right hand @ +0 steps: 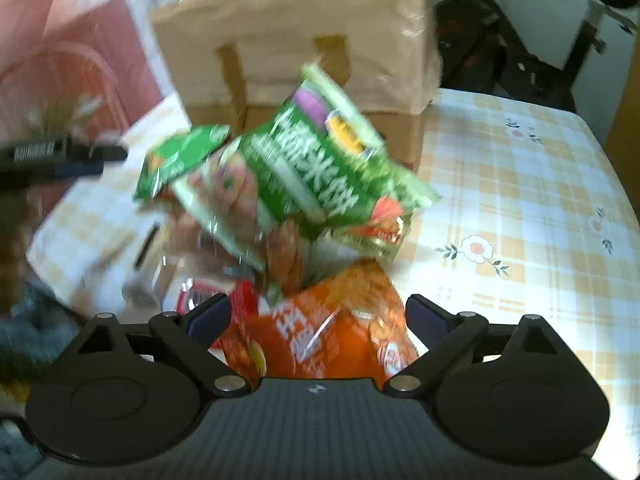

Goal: Organize snacks
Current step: 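Grasp the green tortilla-chip bag with the left tool while the right tool grasps the orange bag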

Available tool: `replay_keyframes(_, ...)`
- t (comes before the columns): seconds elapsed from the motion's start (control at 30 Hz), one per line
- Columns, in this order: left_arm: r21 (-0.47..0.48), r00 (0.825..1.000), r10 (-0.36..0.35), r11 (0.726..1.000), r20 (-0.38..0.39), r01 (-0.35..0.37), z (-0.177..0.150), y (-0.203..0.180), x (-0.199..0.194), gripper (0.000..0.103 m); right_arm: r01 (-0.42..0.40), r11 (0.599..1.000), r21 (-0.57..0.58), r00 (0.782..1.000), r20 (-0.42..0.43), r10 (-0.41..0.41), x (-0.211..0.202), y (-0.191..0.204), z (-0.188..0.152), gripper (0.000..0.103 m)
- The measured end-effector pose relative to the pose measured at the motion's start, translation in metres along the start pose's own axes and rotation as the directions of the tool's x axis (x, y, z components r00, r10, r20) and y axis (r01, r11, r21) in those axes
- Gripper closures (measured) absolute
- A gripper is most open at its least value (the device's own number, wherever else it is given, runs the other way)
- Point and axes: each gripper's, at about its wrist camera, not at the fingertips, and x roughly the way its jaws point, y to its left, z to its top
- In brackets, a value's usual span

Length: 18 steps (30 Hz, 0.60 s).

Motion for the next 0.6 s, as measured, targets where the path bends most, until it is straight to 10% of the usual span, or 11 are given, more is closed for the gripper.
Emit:
replay_keyframes(0.3,-0.01,1.0,0.0,1.0,-0.014,0.0,-0.003,0.003,0.002,0.02,0.064,0.997,-0.038,0.993,-0.101,-0.067,0.027,0.002,-0.012,0.004)
replay_keyframes(0.6,-0.022,1.0,-0.001,1.0,-0.031,0.001,-0.004,0.005,0.006,0.02,0.089,0.993,-0.083,0.996,-0.01,-0.09,0.031,0.004,-0.02,0.013)
